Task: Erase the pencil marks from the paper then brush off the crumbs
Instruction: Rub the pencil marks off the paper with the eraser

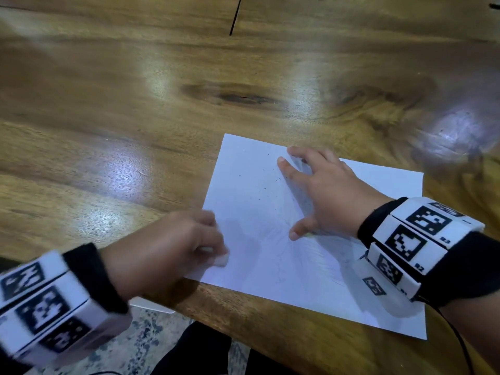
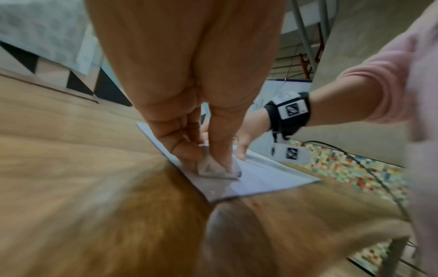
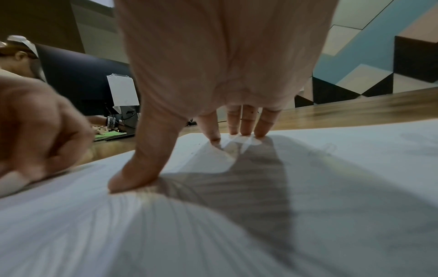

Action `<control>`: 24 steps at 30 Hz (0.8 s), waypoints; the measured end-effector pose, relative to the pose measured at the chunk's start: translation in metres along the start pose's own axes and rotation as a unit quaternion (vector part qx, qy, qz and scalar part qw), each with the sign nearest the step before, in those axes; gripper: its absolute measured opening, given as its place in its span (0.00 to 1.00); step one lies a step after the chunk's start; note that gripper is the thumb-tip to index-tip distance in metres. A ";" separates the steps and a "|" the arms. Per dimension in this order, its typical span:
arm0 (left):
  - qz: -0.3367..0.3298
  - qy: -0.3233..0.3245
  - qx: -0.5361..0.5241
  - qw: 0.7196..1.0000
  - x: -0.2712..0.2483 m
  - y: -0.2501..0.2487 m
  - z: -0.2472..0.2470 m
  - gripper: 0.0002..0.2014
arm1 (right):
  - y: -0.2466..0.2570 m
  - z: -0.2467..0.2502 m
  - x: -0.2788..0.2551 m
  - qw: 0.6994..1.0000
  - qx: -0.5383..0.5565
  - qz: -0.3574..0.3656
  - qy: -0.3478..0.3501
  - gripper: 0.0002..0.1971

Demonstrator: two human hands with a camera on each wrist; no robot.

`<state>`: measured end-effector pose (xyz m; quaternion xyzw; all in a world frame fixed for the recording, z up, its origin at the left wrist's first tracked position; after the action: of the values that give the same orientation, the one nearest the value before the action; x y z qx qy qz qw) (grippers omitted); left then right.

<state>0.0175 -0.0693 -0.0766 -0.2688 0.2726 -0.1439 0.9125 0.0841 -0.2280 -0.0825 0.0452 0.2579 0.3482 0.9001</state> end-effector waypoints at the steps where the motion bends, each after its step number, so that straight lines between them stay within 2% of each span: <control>1: 0.002 0.018 0.002 1.000 -0.007 0.002 -0.004 0.02 | 0.000 0.000 0.000 1.000 0.002 0.000 -0.001 0.59; 3: 0.007 0.017 -0.002 1.000 -0.007 0.004 0.001 0.02 | 0.000 0.001 -0.001 1.000 0.005 -0.001 -0.001 0.59; 6: 0.008 -0.071 0.016 0.997 0.015 0.002 0.021 0.11 | 0.001 0.001 -0.001 1.000 0.006 -0.003 0.002 0.59; 8: 0.019 -0.101 0.016 0.995 0.022 0.002 0.023 0.13 | 0.002 0.001 -0.001 1.000 0.006 -0.003 0.002 0.59; 10: 0.012 -0.093 0.008 0.996 0.013 0.003 0.015 0.16 | 0.001 0.001 0.000 1.000 0.011 -0.004 0.000 0.59; 12: 0.013 -0.049 -0.009 0.999 -0.004 0.008 0.003 0.16 | 0.001 0.001 -0.001 1.000 0.012 -0.003 0.001 0.59; 15: 0.027 -0.006 -0.013 1.000 -0.013 0.012 -0.002 0.10 | 0.001 0.001 -0.001 1.000 0.014 0.000 -0.004 0.59; 17: 0.021 -0.028 -0.015 0.999 -0.006 0.007 0.007 0.03 | 0.002 0.001 -0.001 1.000 0.012 0.002 -0.003 0.59; 18: 0.015 -0.048 -0.009 0.999 0.001 0.003 0.012 0.03 | 0.002 0.001 -0.001 1.000 0.011 0.003 -0.004 0.59; 22: 0.016 -0.097 -0.002 0.995 0.018 0.004 0.021 0.16 | 0.002 0.001 -0.001 1.000 0.011 0.003 -0.004 0.59; 24: 0.004 -0.068 -0.011 0.998 0.008 0.006 0.012 0.17 | 0.001 0.000 -0.001 1.000 0.011 0.001 -0.001 0.59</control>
<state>0.0317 -0.0633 -0.0748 -0.2873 0.2128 -0.1187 0.9263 0.0830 -0.2275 -0.0814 0.0561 0.2611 0.3465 0.8992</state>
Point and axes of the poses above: each hand's wrist, its own x-axis towards the middle knuckle, its own z-axis out of the back of the hand, y = z × x, the point moved 7 cm from there along x, towards the middle knuckle, and after that the axes turned 13 degrees about z, right-handed, at the moved point
